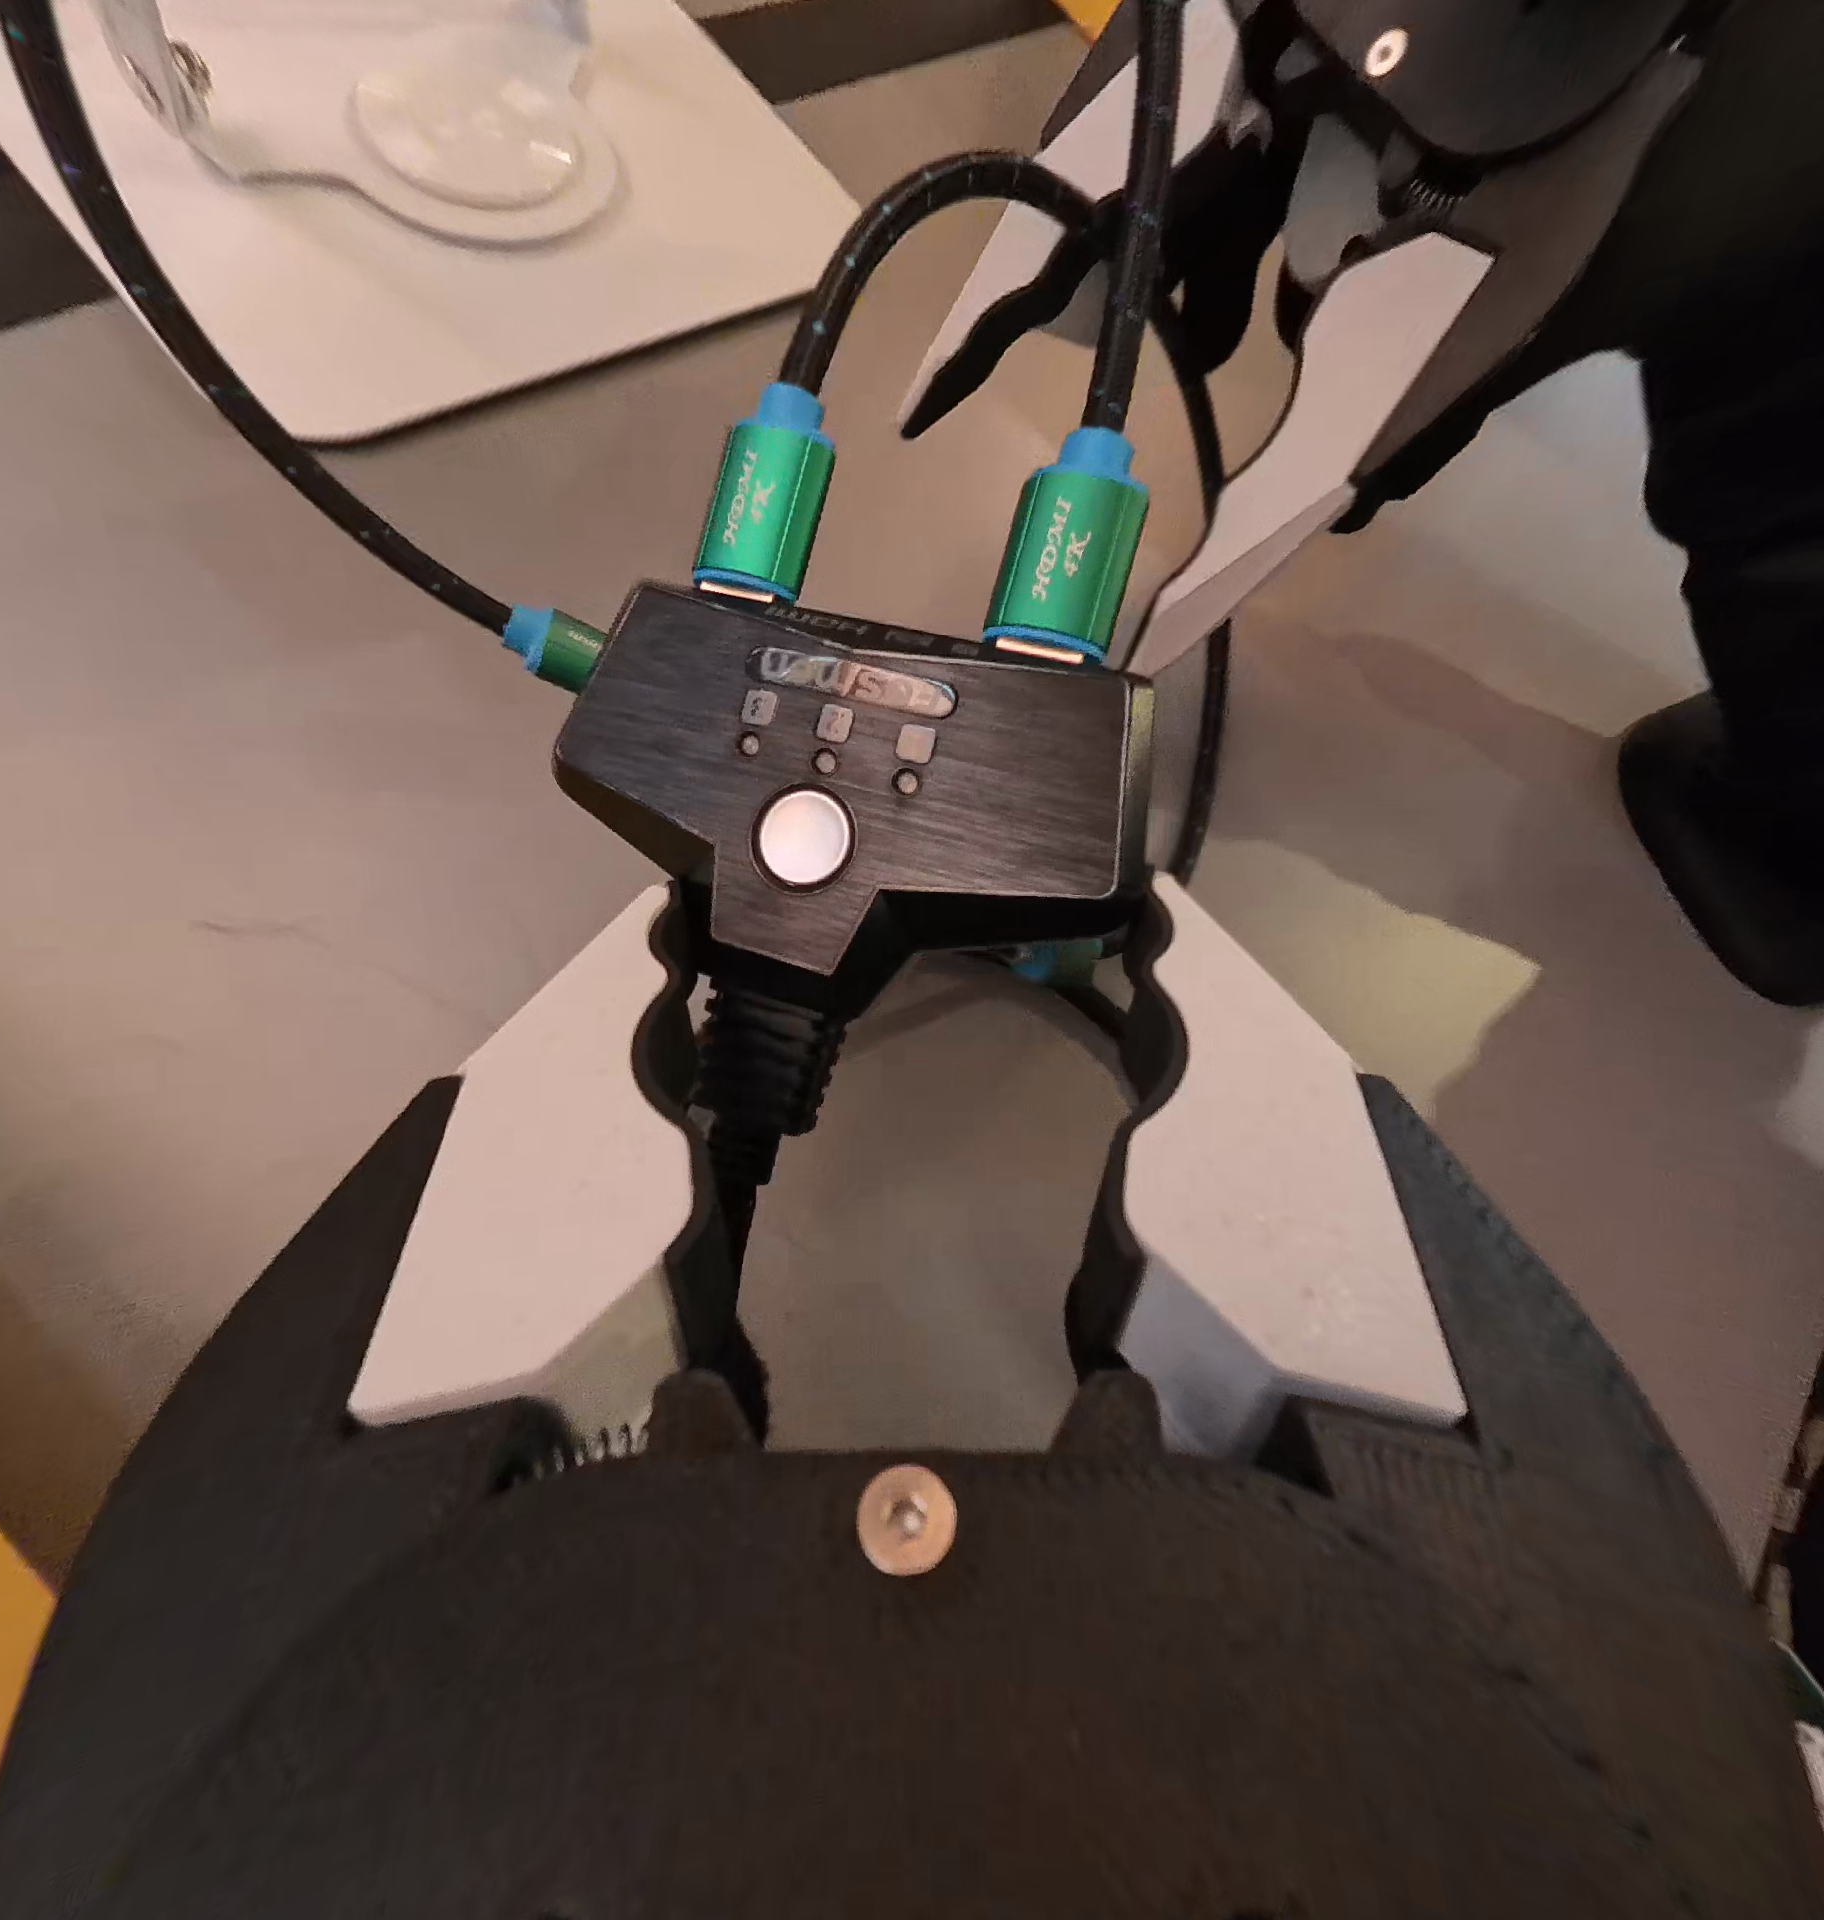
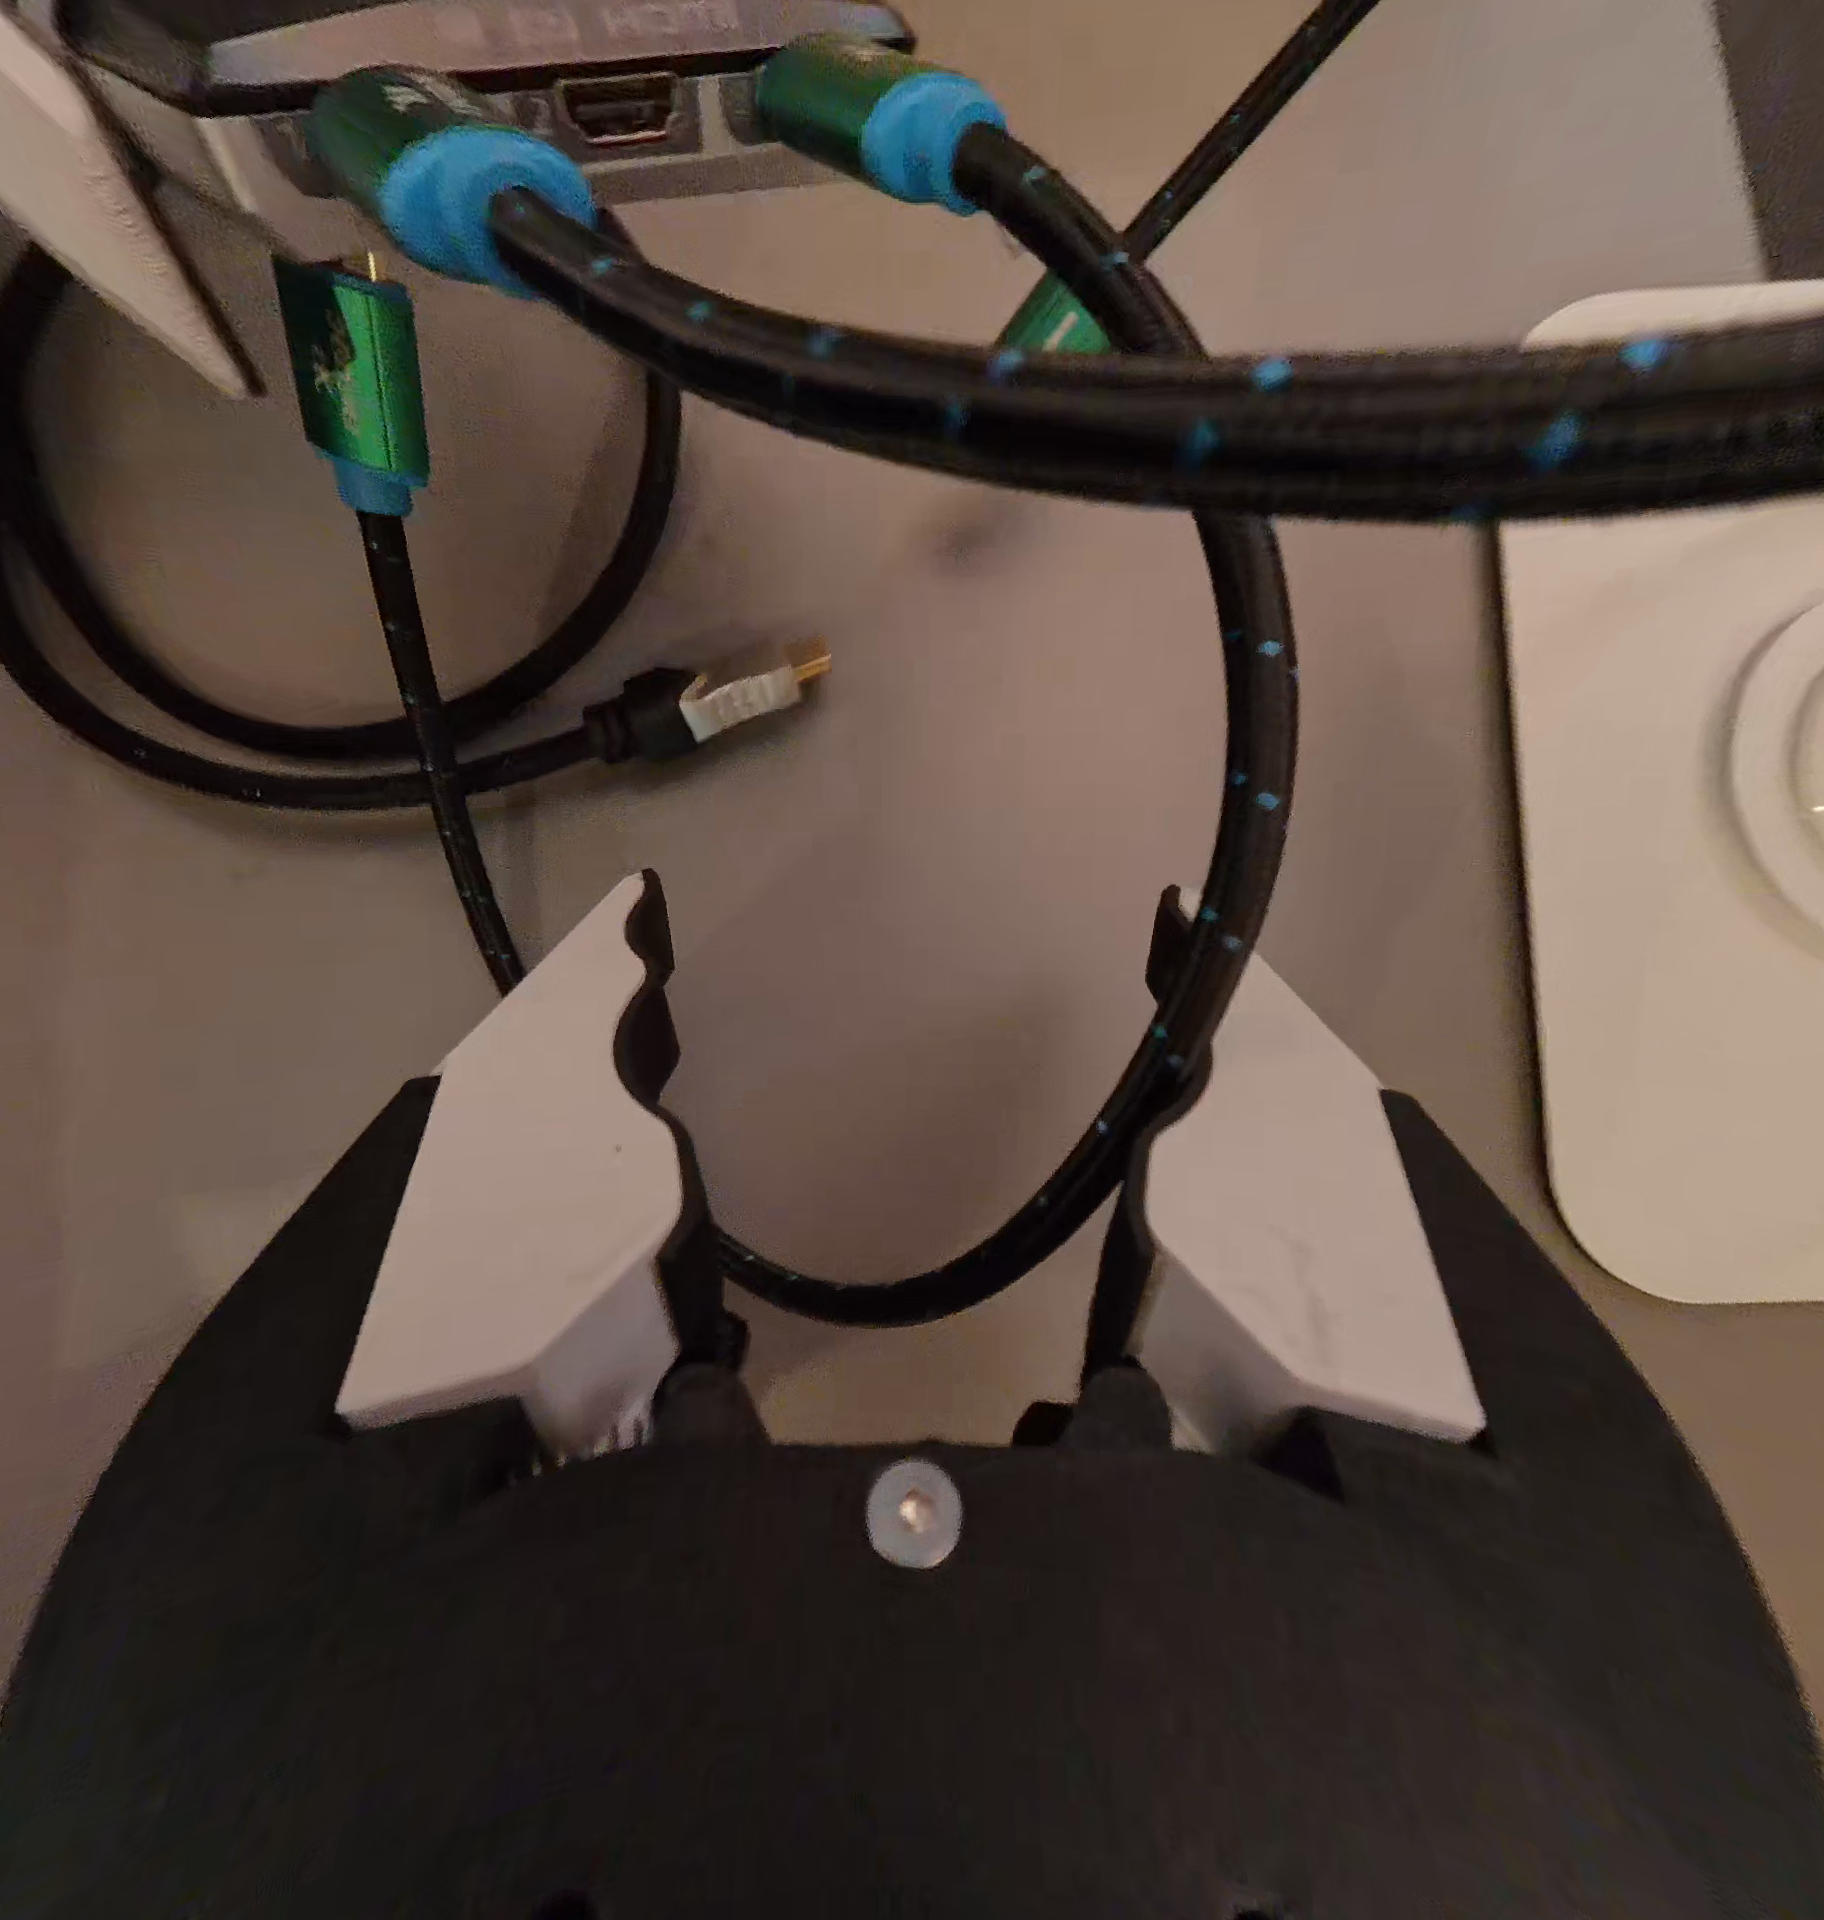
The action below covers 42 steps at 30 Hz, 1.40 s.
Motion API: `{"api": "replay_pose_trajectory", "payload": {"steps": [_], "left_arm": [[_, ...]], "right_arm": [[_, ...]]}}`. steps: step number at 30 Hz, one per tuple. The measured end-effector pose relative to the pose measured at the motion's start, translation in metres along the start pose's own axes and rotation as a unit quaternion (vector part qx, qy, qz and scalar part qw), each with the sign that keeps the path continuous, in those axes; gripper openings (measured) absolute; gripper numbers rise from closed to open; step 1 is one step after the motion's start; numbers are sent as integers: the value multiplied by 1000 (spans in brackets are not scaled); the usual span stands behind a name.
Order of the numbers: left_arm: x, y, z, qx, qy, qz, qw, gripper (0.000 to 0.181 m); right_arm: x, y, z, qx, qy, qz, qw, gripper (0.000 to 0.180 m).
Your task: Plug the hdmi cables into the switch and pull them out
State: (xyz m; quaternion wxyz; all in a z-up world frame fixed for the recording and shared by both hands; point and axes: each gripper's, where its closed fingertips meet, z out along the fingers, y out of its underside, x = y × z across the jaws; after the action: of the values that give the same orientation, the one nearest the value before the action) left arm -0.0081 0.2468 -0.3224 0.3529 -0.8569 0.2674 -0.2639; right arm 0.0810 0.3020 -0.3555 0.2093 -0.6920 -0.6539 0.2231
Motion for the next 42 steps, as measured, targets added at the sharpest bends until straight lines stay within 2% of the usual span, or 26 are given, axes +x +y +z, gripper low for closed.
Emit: {"api": "replay_pose_trajectory", "payload": {"steps": [4, 8, 15, 18, 24, 25, 27, 34, 40, 42], "left_arm": [[-3, 16, 10, -18, 13, -8, 1000, 80], [-8, 33, 15, -59, 9, 21, 998, 65], [-8, 34, 14, -63, 25, 26, 997, 66], [-8, 36, 12, -62, 35, 24, 997, 67], [-10, 35, 12, -54, 66, 6, 996, 67], [-16, 38, 12, -61, 53, 9, 997, 61], [-28, 50, 13, -90, 25, 20, 995, 53], [-24, 55, 13, -96, 42, 21, 994, 54], [-24, 53, 12, -89, 41, 14, 995, 53], [-24, 53, 11, -91, 38, 10, 995, 53]], "right_arm": [[-8, 12, 2, -25, -25, -5, 999, 88], [-16, 21, 3, -43, -50, -11, 998, 77], [-20, 40, -6, -86, -57, -25, 994, 74], [-25, 45, -25, -94, -59, -54, 992, 63], [-40, 33, -44, -99, -36, -152, 983, 67], [-44, 28, -44, -97, -30, -170, 980, 67], [-43, 15, -46, -98, -6, -178, 979, 58], [-51, 11, -56, -116, 10, -184, 976, 62], [-85, -26, -62, -80, 15, -262, 962, 57], [-113, -46, -60, -40, -19, -290, 956, 57]]}}
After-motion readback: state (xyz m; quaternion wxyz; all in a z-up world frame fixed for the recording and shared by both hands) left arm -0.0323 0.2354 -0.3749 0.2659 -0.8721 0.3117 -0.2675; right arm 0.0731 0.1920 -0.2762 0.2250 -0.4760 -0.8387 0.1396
